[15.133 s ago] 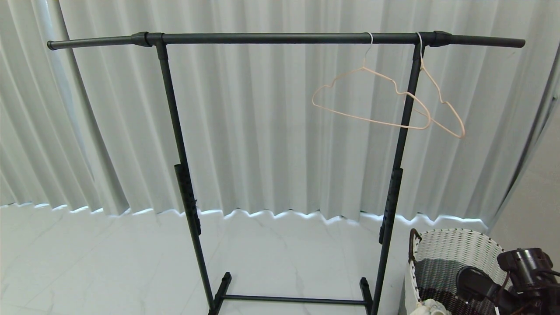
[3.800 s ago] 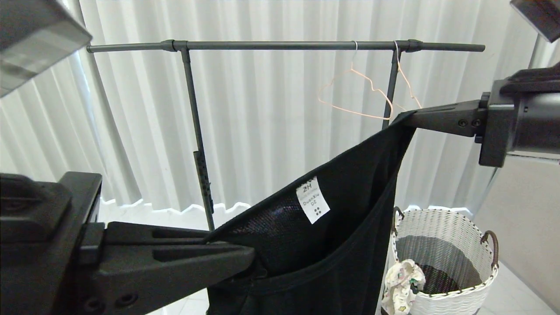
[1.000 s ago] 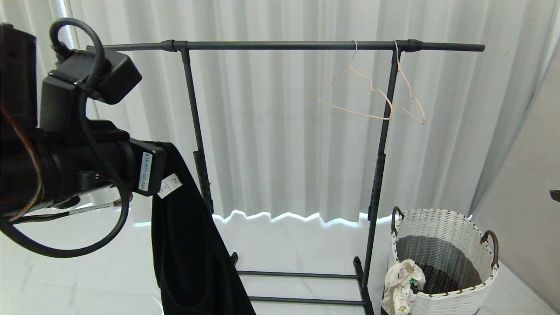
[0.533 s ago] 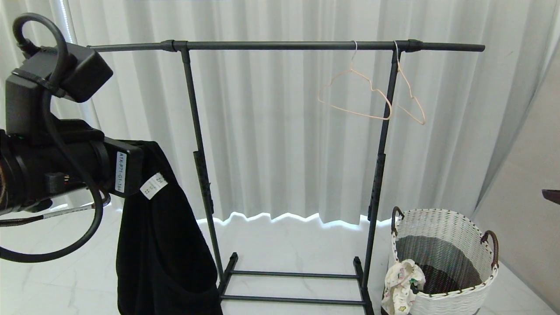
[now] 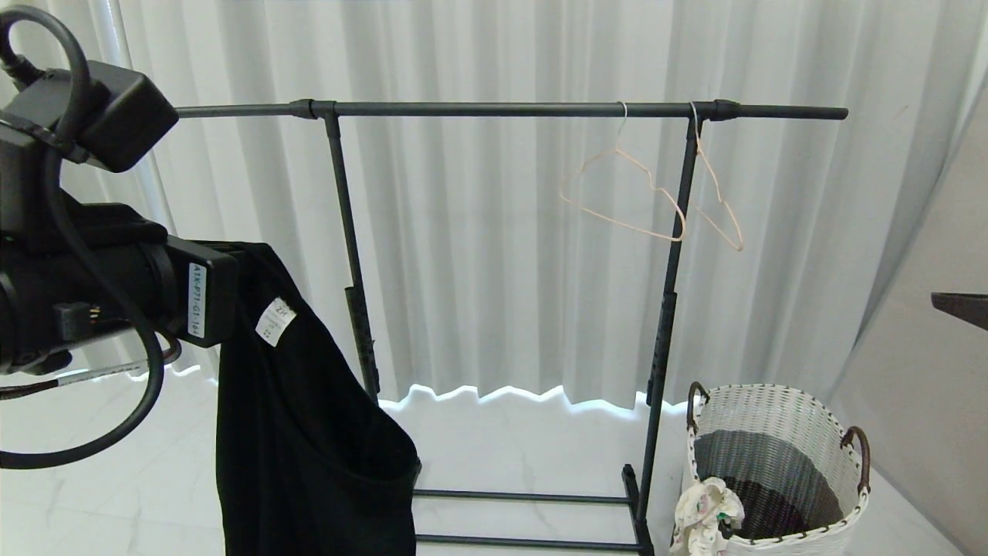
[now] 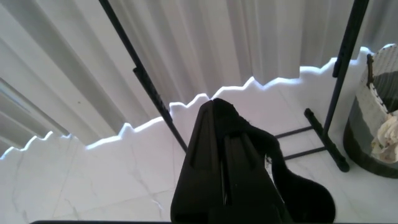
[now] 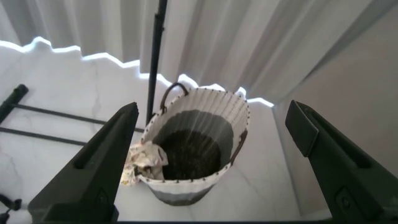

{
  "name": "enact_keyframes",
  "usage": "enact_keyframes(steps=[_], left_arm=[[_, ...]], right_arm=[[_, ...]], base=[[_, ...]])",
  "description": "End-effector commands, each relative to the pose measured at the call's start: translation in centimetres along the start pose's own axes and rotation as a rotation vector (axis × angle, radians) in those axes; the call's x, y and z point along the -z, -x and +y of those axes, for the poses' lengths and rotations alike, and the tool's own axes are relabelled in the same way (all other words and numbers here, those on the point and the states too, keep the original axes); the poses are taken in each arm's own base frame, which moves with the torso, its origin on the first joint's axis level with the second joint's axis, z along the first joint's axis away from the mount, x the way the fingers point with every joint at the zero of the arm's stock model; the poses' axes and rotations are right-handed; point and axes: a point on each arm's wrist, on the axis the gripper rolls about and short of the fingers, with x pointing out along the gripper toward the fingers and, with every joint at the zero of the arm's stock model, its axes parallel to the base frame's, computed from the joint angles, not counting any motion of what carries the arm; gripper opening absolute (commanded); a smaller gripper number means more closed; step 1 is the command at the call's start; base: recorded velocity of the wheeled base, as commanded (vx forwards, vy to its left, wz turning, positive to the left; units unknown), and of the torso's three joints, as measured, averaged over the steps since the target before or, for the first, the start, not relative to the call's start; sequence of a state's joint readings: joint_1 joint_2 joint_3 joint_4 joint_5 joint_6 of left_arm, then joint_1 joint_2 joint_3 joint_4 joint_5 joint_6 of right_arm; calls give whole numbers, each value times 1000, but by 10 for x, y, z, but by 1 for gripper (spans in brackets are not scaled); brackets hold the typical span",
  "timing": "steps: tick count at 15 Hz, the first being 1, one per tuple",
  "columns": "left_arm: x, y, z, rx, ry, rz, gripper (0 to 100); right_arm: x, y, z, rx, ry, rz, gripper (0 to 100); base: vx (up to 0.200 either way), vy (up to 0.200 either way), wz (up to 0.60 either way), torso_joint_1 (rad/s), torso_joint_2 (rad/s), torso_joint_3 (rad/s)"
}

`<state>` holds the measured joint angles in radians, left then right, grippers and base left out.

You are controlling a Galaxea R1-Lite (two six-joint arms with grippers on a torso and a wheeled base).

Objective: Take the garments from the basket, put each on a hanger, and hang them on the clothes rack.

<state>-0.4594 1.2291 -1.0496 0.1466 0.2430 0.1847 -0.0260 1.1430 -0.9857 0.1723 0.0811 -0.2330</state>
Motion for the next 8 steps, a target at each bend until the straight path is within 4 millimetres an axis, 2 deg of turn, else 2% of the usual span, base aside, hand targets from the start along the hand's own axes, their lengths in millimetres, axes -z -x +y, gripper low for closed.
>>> enact_keyframes(steps=[1,8], left_arm=[[0,2,0,4,1,-5,0],[-1,2,0,3,-1,-8,0]], right_arm=[[-1,-6,2,-20,3,2,100],[-11,-14,8,-55,6,-12,100]], base=[[0,0,0,173,-456,-281],[0,0,0,192,-470,-283]])
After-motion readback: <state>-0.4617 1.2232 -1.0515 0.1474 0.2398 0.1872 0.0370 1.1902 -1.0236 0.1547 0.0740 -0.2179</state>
